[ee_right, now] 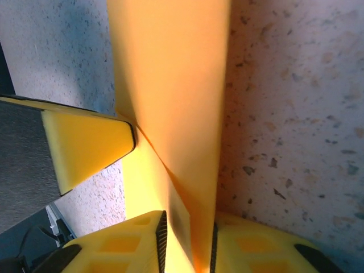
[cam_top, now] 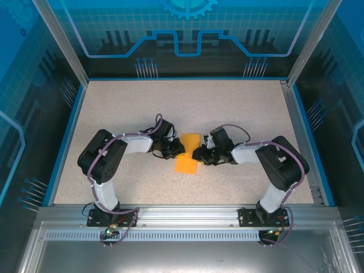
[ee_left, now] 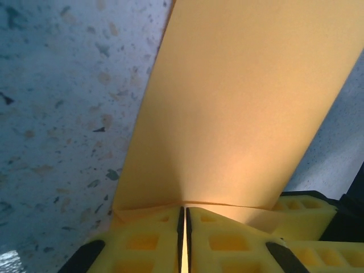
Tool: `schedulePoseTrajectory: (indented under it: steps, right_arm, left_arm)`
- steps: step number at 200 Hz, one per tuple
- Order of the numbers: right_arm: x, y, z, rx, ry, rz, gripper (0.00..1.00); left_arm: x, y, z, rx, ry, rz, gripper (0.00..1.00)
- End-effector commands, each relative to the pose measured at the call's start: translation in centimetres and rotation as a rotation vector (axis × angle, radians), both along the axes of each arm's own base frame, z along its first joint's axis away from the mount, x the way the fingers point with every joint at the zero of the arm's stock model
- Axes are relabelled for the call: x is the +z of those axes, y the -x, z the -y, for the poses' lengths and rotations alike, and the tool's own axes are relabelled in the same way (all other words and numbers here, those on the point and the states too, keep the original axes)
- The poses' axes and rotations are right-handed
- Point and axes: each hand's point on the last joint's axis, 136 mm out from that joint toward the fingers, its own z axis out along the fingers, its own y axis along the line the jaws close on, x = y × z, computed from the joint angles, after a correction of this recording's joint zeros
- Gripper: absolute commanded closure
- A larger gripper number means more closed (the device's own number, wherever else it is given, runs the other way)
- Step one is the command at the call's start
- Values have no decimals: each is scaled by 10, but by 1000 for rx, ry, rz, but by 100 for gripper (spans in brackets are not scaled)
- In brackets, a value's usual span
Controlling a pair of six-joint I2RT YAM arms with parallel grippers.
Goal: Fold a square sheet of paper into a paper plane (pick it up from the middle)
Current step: Turn over the paper at the center of the table.
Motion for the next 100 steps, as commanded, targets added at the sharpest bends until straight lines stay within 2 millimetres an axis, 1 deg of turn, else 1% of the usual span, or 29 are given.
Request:
schedulePoseTrajectory:
  steps: [1,21,34,50,71,82,100]
  right_arm:
    - [-3,4,-3,43,-17,29,77]
    - [5,2,-5,59,-29,57,79]
    - [13,2,-6,73,-37,77,84]
    - [23,2,-7,92,-32,96,86]
    - [37,3,-2,105,4,116,90]
    - [46,5,2,112,28,128,94]
    - [61,7,14,105,91,148,95]
  left_arm:
    - [20,-4,-2,17,17,34,86]
    - [27,-4,-6,33,12,60,85]
    - [32,-3,-12,52,3,79,84]
    - [41,-2,-21,81,-16,112,83]
    - [55,1,-37,121,-47,160,82]
    - [61,3,-47,145,-65,181,81]
    - [72,9,-62,180,-90,214,77]
